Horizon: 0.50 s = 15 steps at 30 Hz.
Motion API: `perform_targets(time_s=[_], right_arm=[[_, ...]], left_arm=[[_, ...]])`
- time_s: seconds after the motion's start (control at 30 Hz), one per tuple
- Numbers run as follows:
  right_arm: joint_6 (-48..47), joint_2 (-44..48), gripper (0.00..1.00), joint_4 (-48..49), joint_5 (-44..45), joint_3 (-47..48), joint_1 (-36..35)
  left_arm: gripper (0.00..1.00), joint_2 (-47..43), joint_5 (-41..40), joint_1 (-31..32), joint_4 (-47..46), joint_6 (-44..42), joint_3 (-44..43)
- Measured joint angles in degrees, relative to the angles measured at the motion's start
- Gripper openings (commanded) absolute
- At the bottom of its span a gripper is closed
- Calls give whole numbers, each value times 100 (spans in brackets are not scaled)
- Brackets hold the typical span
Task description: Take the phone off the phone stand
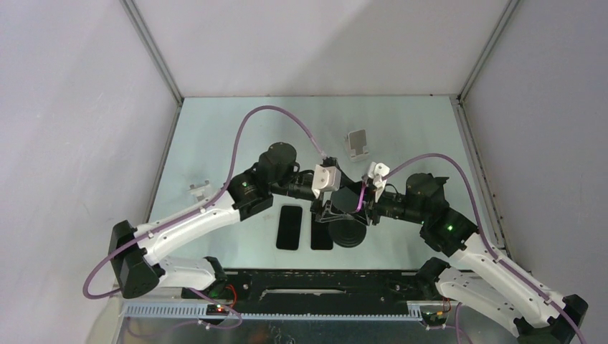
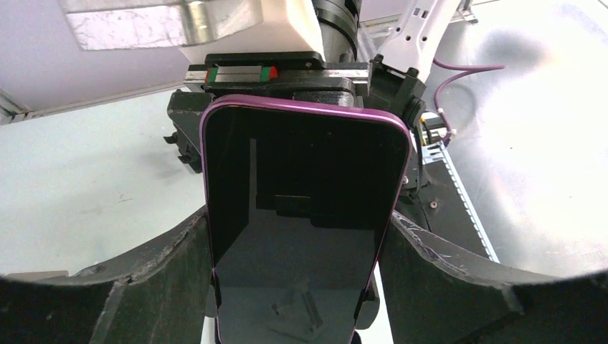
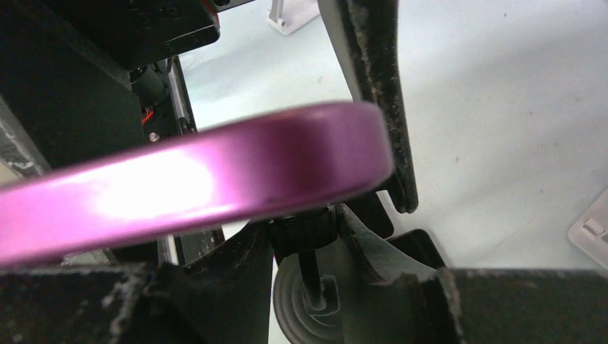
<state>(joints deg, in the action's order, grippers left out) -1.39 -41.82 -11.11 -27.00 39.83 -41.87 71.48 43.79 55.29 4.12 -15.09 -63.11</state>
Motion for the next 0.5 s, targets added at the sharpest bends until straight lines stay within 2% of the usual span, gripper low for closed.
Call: perform_targets(time_s=[0.5], right_arm=[[197,-4,0,-557,-232,-79,391]], left_arm=[[0,-13,-608,299,-879,175,678]])
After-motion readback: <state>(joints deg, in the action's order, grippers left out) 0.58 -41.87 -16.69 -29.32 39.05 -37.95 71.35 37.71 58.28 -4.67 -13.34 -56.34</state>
